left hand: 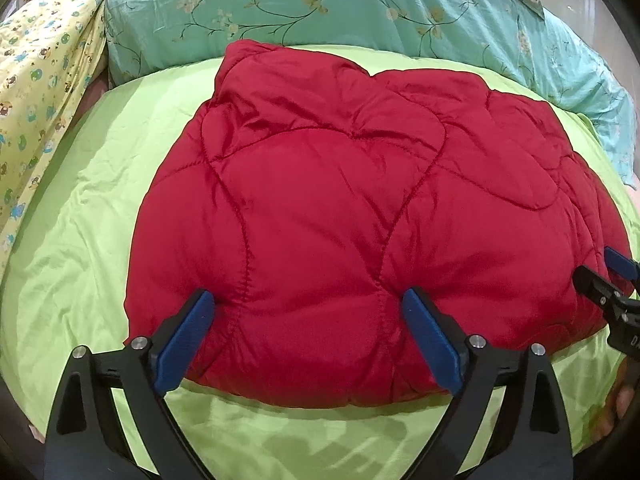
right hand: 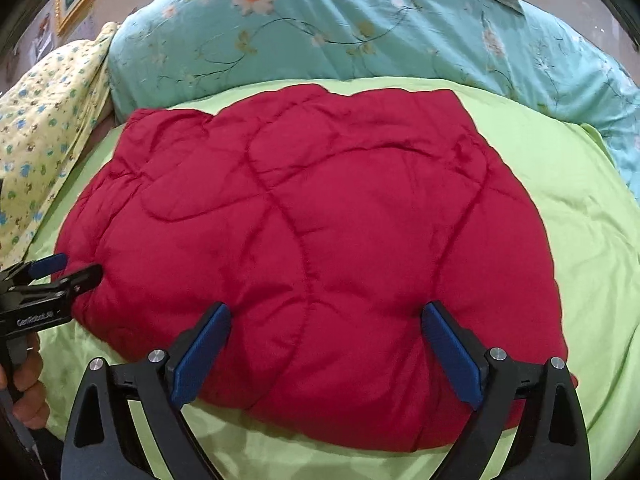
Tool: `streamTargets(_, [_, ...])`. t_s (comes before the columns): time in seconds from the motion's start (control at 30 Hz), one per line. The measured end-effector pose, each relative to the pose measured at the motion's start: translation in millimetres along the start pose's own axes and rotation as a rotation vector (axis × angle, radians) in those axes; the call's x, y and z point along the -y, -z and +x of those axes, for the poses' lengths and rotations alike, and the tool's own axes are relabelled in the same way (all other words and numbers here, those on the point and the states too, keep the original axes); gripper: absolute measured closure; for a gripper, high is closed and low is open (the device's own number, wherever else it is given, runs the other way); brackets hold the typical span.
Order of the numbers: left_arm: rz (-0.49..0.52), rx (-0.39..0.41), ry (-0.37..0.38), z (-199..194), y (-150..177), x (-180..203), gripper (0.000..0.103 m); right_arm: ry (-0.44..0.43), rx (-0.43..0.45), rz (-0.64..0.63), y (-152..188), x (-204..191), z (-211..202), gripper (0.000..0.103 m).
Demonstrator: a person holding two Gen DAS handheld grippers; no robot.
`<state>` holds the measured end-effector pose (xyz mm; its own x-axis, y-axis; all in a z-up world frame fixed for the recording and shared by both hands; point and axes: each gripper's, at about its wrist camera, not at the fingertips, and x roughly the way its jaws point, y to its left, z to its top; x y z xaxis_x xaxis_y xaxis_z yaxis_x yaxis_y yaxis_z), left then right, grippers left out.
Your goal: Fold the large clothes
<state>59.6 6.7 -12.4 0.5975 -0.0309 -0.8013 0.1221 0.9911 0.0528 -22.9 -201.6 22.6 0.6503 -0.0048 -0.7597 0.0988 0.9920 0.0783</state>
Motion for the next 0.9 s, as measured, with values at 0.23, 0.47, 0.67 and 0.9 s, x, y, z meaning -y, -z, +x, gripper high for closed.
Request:
streamTargets(0.23, [-0.009,0.000,0.000,5.6,1.3,-1.8,0.000,0.004,-0.004,0.012,3.2,2.9,4.8,0.004])
streamTargets(0.47, [-0.014,-0.004,0.008,8.5,1.4,-3.5,0.000,0.001,-0.001,0.013,2.7,3.6,4.5,0.004])
streamTargets(0.67, [-0.014,-0.015,0.015,11.0,-1.9,-4.4,0.000,0.002,-0.013,0.027,0.5,4.6,2.3,0.004])
streamTargets(0.9, [-0.016,-0.042,0.041,17.6,-12.0,-8.3,0.000,-0.002,-0.051,0.052,-18.1,13.6,13.4,0.002])
